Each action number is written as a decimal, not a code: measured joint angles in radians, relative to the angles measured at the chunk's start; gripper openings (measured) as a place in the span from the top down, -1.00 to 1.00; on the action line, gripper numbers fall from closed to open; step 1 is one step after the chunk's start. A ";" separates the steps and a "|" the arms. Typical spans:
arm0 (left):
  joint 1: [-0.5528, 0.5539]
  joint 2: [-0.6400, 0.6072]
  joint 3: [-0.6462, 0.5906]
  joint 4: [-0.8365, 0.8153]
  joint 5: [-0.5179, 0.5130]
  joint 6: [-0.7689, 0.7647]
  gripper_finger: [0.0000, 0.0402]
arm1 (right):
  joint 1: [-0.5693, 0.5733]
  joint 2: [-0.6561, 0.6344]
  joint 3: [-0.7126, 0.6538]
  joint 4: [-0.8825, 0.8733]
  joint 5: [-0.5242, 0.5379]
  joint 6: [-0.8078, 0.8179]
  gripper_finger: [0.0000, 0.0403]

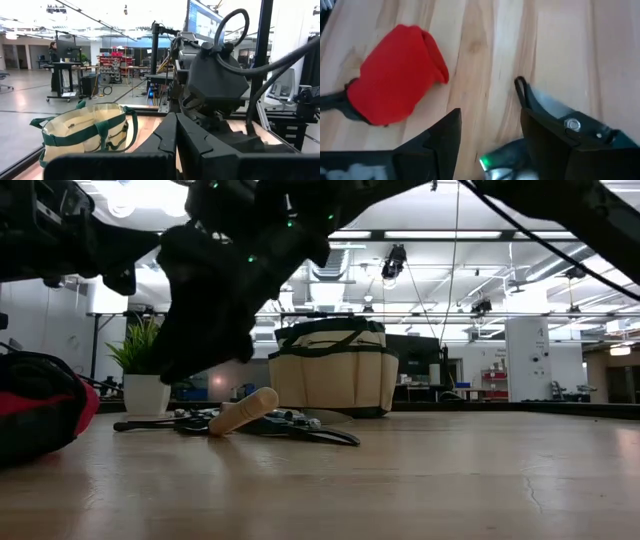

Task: Pick & Place Garden tools in Gardening bag
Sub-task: Put the bottom green shear scissors into the brown gardening bag

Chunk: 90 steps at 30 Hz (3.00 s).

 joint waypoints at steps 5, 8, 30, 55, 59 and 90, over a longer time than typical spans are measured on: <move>0.000 0.002 0.000 -0.010 0.000 0.000 0.95 | -0.008 0.034 0.012 -0.033 0.005 -0.023 0.06; 0.000 0.002 0.000 -0.014 0.000 0.000 0.95 | -0.012 0.035 0.000 -0.045 0.067 -0.022 0.08; 0.000 0.002 0.000 -0.014 0.000 0.000 0.95 | -0.003 0.086 -0.001 -0.060 0.133 0.012 0.28; 0.000 0.002 0.000 -0.015 0.000 0.000 0.95 | -0.004 -0.028 0.001 -0.155 0.063 0.030 0.96; 0.000 0.002 0.000 -0.015 0.000 0.000 0.95 | -0.005 -0.034 -0.001 -0.163 0.056 0.044 0.96; 0.000 0.002 0.000 -0.015 0.000 0.000 0.95 | -0.017 -0.236 0.002 -0.114 0.095 0.133 0.96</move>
